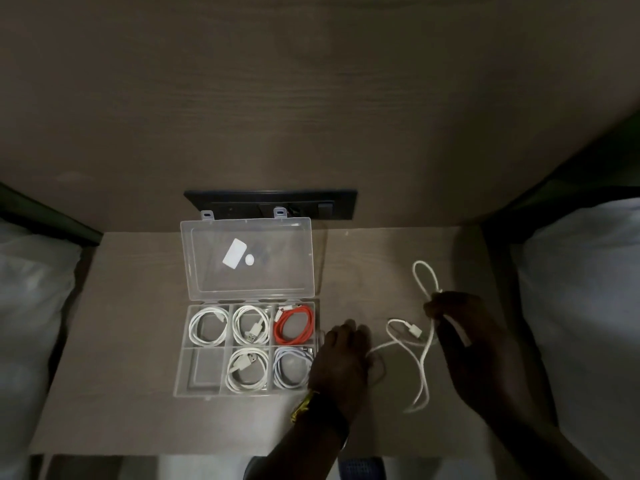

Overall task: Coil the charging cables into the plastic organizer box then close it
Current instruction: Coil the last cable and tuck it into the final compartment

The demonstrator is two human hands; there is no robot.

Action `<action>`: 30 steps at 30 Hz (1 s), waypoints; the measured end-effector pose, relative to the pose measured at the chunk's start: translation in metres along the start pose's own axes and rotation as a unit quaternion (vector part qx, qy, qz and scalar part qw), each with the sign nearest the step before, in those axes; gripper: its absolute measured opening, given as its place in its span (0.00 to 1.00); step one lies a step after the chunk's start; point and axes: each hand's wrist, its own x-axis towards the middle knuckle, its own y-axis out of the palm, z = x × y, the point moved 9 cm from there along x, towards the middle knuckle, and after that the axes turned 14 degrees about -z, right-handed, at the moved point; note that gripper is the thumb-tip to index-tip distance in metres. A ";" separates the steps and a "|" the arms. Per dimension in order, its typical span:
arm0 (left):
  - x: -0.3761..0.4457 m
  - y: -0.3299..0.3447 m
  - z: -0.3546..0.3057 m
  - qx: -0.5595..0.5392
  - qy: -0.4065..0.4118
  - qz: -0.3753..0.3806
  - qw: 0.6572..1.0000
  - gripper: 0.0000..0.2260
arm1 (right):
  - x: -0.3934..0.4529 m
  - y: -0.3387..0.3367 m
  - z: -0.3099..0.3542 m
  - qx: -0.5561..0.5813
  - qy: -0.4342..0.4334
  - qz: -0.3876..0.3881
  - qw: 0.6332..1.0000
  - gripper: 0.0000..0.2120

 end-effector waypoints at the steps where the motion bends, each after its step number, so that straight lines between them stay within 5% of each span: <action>1: -0.001 0.001 0.000 -0.004 -0.017 0.012 1.000 0.19 | 0.002 0.000 -0.006 -0.017 0.004 0.000 1.000 0.06; 4: 0.006 -0.014 -0.010 0.018 -0.027 -0.004 0.999 0.17 | 0.006 0.005 -0.030 -0.078 0.051 0.029 0.995 0.13; 8: 0.014 -0.056 -0.015 -0.201 -0.200 -0.054 0.957 0.05 | 0.022 -0.006 -0.025 -0.044 0.042 -0.003 0.998 0.22; 9: 0.010 -0.058 -0.015 -0.325 -0.278 -0.043 0.903 0.02 | 0.022 -0.005 -0.012 -0.010 0.012 0.004 1.000 0.24; 12: -0.010 -0.055 -0.039 -0.640 -0.434 0.032 0.634 0.05 | 0.000 0.031 0.026 0.052 -0.023 0.162 0.985 0.24; 15: -0.025 -0.071 -0.050 -0.718 -0.472 0.070 0.507 0.12 | -0.015 0.058 0.031 0.054 0.031 0.289 0.955 0.10; 17: -0.037 -0.076 -0.052 -0.708 -0.489 0.107 0.498 0.15 | -0.004 0.055 0.038 0.060 0.001 0.260 0.964 0.04; 20: -0.045 -0.081 -0.058 -0.698 -0.462 0.188 0.514 0.12 | 0.002 0.044 0.044 0.074 -0.015 0.194 0.978 0.11; 23: -0.024 -0.113 -0.062 -0.810 -0.372 0.165 0.423 0.13 | -0.006 0.045 0.036 0.102 0.052 0.201 0.973 0.20; 25: -0.005 -0.137 -0.047 -0.864 -0.327 0.078 0.375 0.10 | -0.023 0.049 0.035 0.072 0.036 0.255 0.964 0.17; 28: 0.013 -0.156 -0.018 -0.856 -0.295 -0.067 0.419 0.14 | -0.061 0.055 0.050 0.037 -0.045 0.359 0.931 0.16; 29: 0.015 -0.156 -0.014 -0.836 -0.285 -0.089 0.460 0.14 | -0.067 0.053 0.057 0.042 -0.050 0.375 0.925 0.16; 30: 0.015 -0.156 -0.010 -0.791 -0.266 -0.112 0.540 0.14 | -0.067 0.047 0.065 0.047 -0.074 0.361 0.928 0.16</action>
